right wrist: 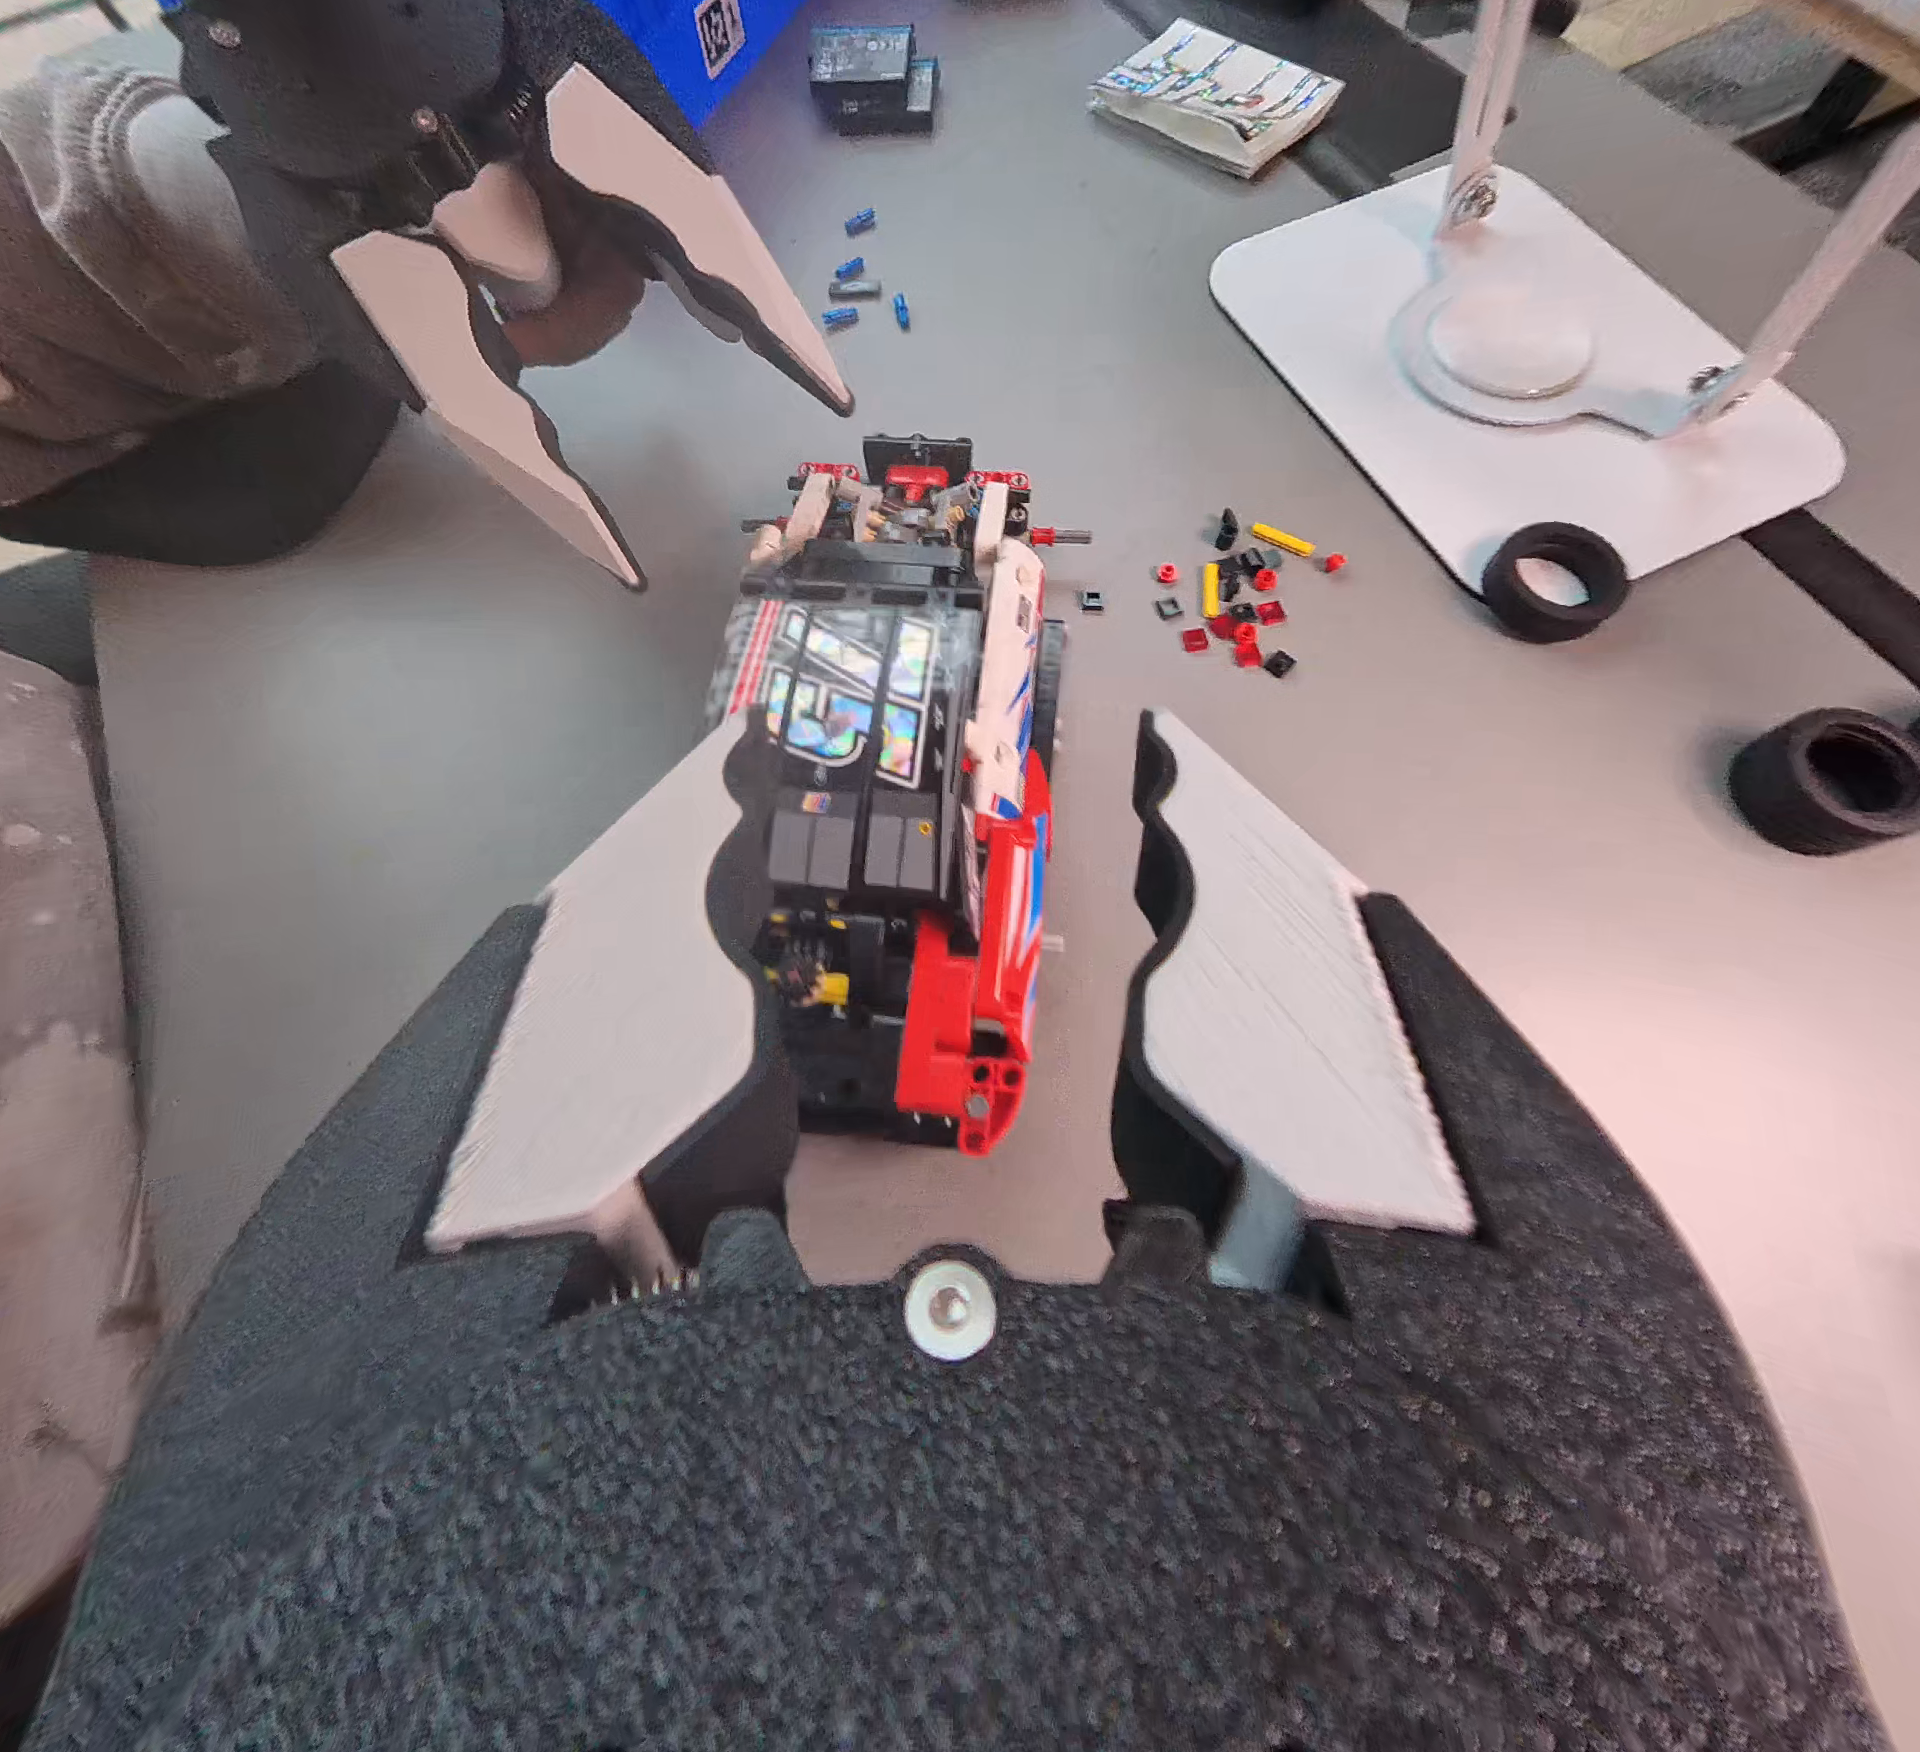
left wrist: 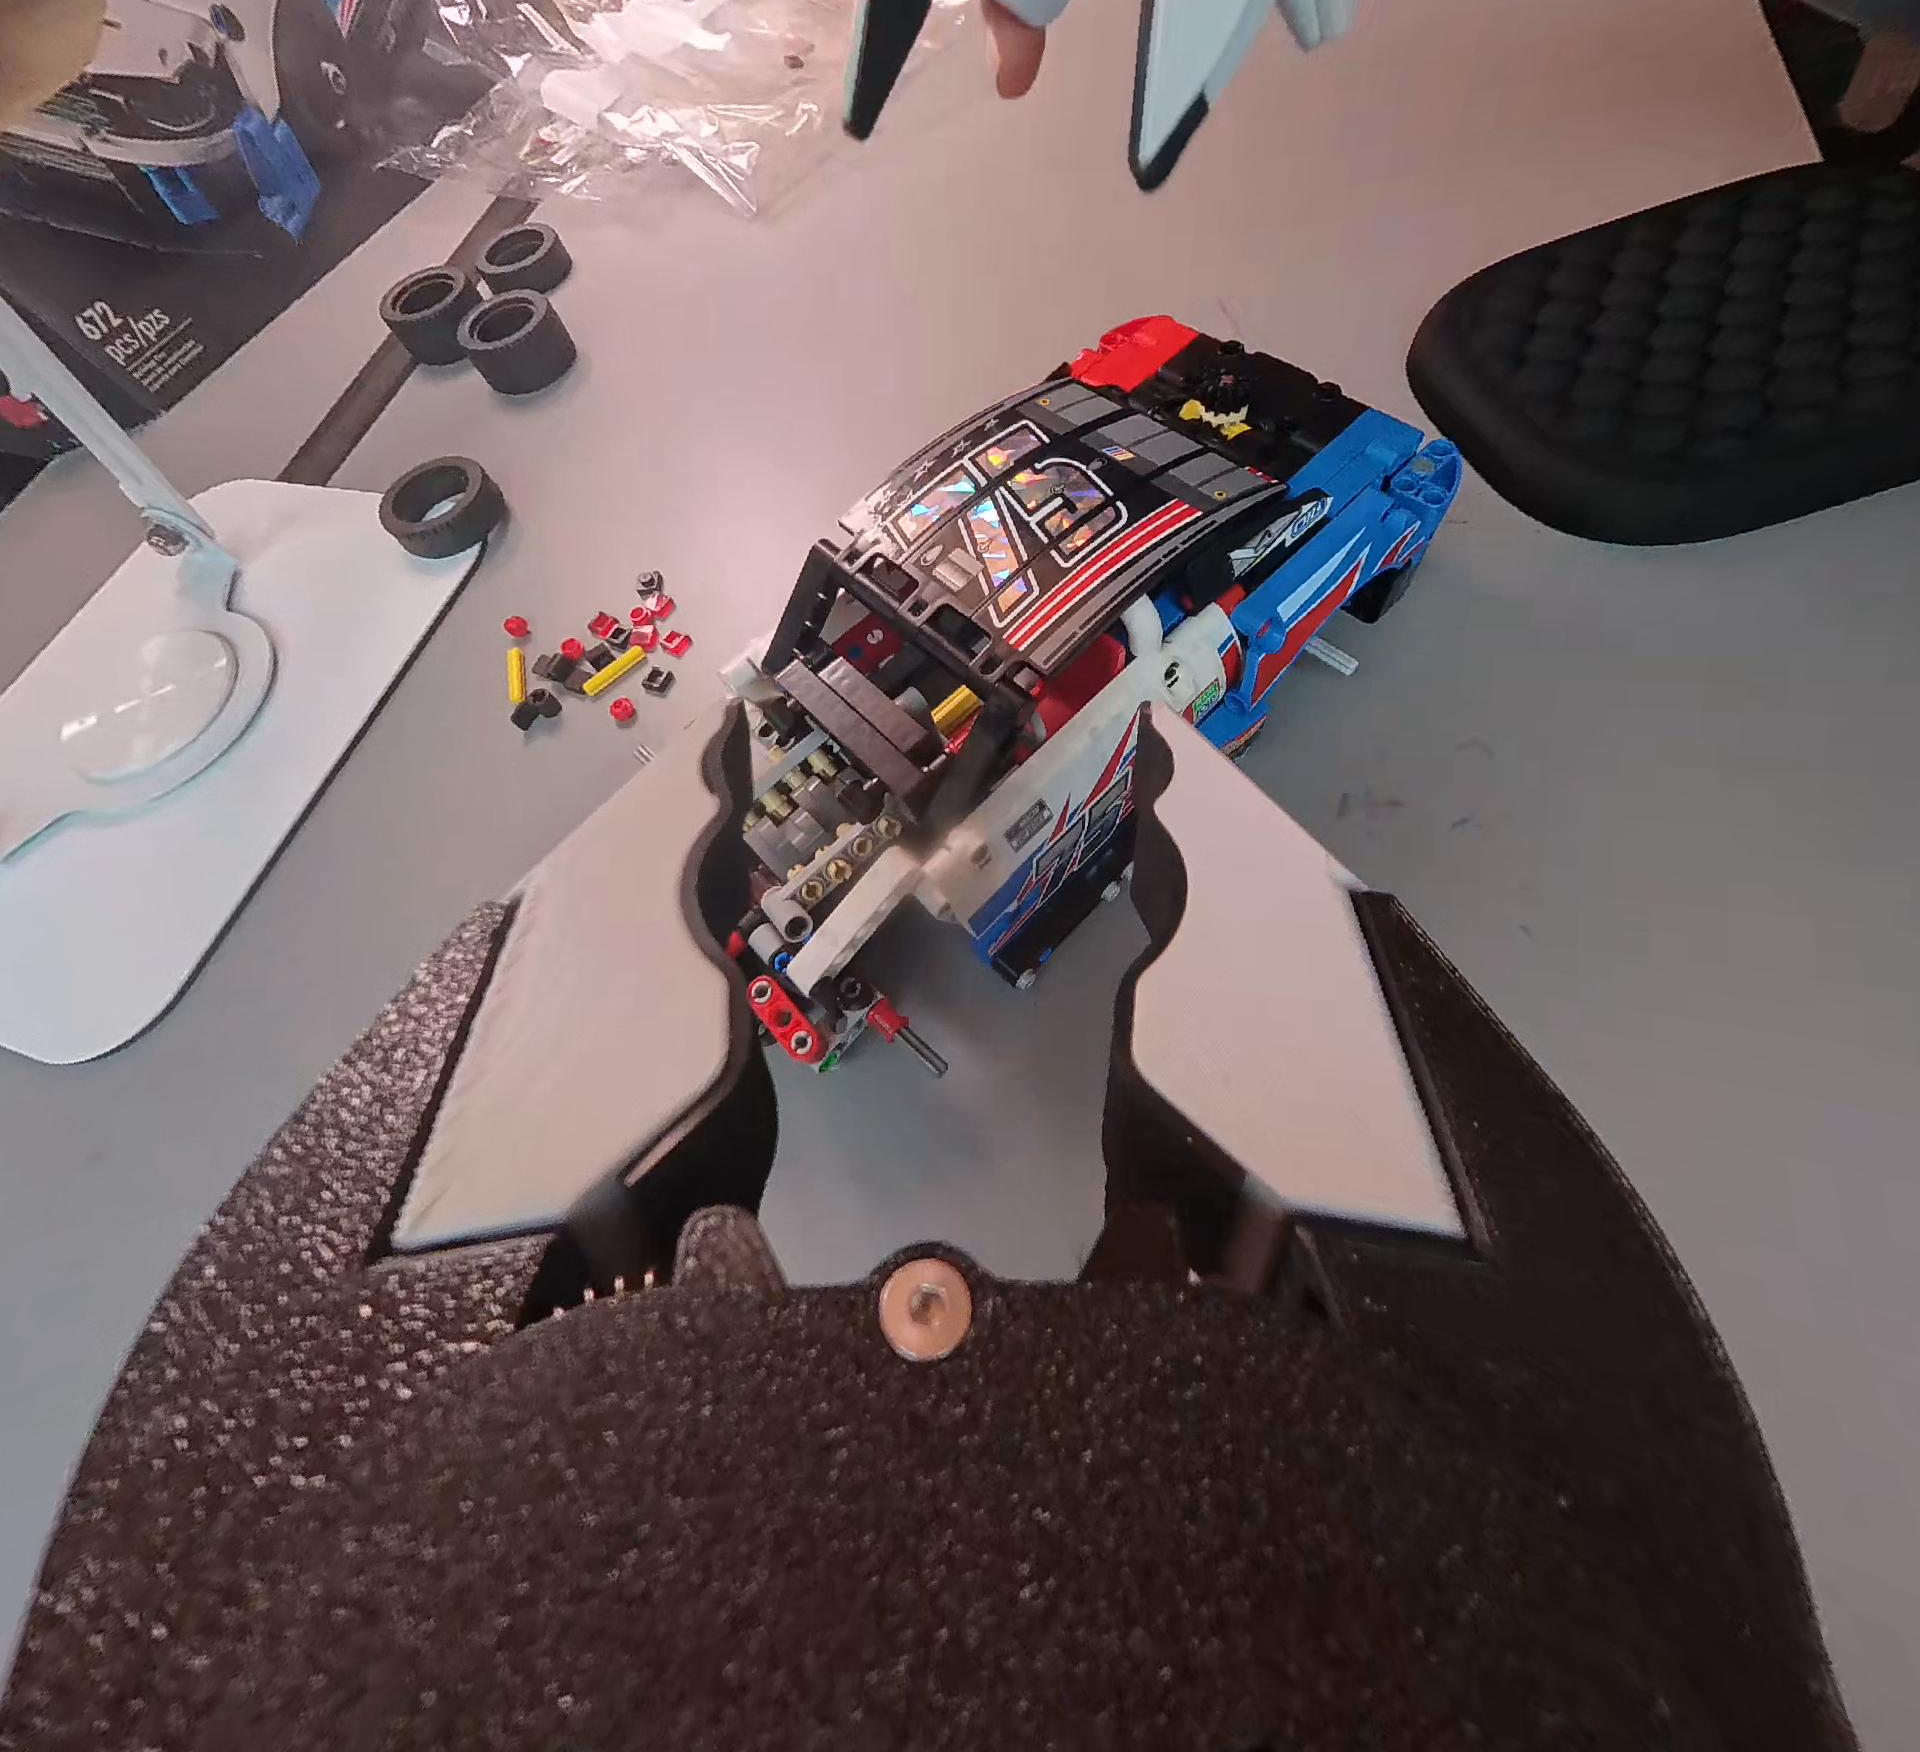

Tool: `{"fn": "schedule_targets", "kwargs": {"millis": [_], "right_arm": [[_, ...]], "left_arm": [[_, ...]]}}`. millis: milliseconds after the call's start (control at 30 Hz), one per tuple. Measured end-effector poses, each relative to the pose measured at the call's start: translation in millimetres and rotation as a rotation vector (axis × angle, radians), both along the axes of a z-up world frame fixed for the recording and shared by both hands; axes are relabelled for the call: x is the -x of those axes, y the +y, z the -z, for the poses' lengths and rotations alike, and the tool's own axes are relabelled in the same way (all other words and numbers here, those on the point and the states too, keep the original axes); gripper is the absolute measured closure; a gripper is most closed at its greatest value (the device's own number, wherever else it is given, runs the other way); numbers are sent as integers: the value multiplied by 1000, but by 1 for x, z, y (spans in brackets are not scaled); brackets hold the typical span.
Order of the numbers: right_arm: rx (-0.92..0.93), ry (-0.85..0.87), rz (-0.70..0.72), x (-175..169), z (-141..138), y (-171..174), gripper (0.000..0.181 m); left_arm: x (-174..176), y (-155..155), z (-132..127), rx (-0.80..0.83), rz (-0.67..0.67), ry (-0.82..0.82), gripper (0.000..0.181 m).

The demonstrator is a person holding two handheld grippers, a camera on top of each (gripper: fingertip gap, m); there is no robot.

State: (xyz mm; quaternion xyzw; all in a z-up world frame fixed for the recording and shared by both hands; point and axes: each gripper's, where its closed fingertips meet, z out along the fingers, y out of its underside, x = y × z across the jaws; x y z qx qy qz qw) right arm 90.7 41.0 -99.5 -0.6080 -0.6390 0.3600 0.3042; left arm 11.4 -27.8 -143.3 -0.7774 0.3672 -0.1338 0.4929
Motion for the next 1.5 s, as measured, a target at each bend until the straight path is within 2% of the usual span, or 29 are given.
{"fn": "schedule_targets", "kwargs": {"millis": [100,200,333,433,533,767,1100,1300,1500], "right_arm": [[-63,9,-15,-32,11,14,123],[-98,-43,-31,-58,41,16,131],[-57,-61,-78,-76,71,4,132],[-12,-28,-105,-76,76,-3,125],[-43,-40,-120,-72,84,-3,116],[-19,-16,-193,-58,84,-14,120],[-79,-1,-211,-57,84,-29,122],[-148,-16,-230,-59,85,-33,133],[-105,-25,-229,-61,87,-31,134]], "left_arm": [[-2,-1,6,8,6,13,108],[-6,-2,12,12,18,44,107],[-10,-2,22,20,31,84,105],[-12,0,27,20,29,103,102],[-12,2,32,16,24,133,97],[-13,2,49,10,21,199,94],[-10,2,50,-12,29,204,97],[-11,-3,50,-9,66,207,97],[-10,-3,49,-19,70,197,97]]}}
